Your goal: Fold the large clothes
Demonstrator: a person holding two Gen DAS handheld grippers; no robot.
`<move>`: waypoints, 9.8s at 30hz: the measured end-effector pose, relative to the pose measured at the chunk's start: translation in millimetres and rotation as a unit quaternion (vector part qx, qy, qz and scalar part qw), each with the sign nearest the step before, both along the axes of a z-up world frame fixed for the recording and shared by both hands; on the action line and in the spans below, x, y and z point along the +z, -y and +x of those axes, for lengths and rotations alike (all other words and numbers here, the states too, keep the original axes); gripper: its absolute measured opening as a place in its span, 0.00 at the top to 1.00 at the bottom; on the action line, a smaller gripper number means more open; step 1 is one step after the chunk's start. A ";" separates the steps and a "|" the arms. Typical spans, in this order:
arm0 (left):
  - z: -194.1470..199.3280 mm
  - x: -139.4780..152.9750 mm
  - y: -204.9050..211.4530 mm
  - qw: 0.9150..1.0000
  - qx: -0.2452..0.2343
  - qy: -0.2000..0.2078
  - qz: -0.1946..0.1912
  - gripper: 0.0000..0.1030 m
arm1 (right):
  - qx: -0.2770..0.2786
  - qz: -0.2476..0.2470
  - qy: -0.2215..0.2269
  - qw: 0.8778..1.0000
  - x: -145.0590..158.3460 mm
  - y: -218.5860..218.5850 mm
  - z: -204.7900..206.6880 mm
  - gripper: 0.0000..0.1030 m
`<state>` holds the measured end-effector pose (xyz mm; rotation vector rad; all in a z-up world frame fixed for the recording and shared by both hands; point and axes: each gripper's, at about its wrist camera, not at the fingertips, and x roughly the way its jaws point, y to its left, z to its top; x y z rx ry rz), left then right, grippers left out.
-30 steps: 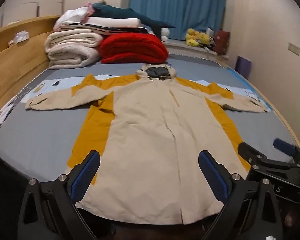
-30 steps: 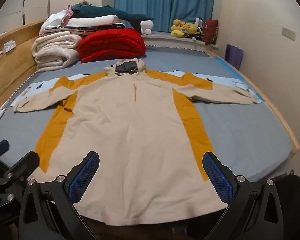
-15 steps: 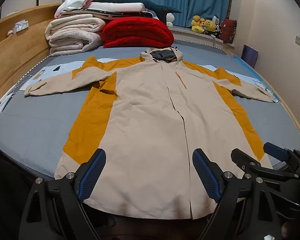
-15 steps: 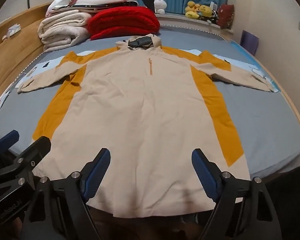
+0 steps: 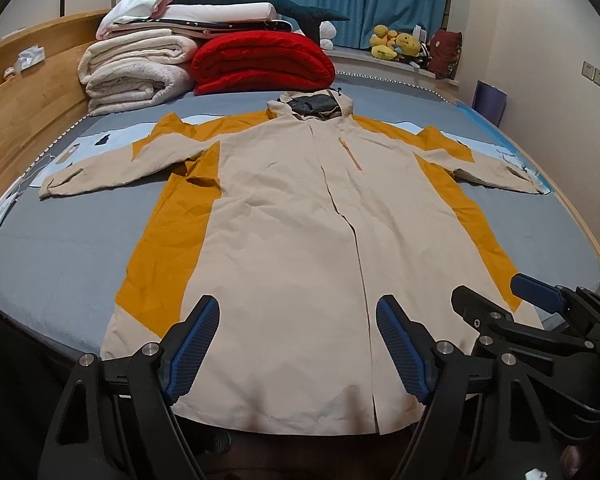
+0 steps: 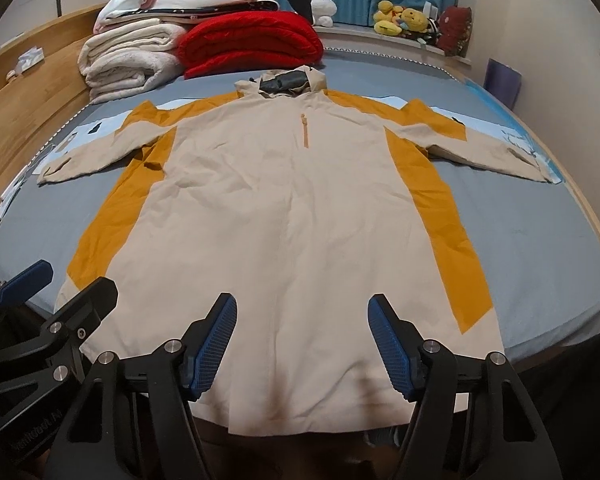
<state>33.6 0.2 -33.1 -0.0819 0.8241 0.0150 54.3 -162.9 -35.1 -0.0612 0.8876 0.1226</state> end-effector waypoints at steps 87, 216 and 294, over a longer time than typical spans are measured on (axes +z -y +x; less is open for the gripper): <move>81.3 83.6 -84.4 0.992 0.047 0.110 0.035 0.01 | 0.017 -0.003 0.054 0.998 60.6 4.1 64.1 0.05; 373.1 -22.2 -120.9 0.916 -0.135 -0.128 -0.355 1.00 | 0.251 0.114 -0.063 0.959 -35.1 -131.2 320.5 0.44; 369.3 -43.3 -121.4 0.986 0.025 -0.161 -0.032 0.73 | -0.125 0.002 -0.080 0.989 -36.0 116.0 445.7 0.73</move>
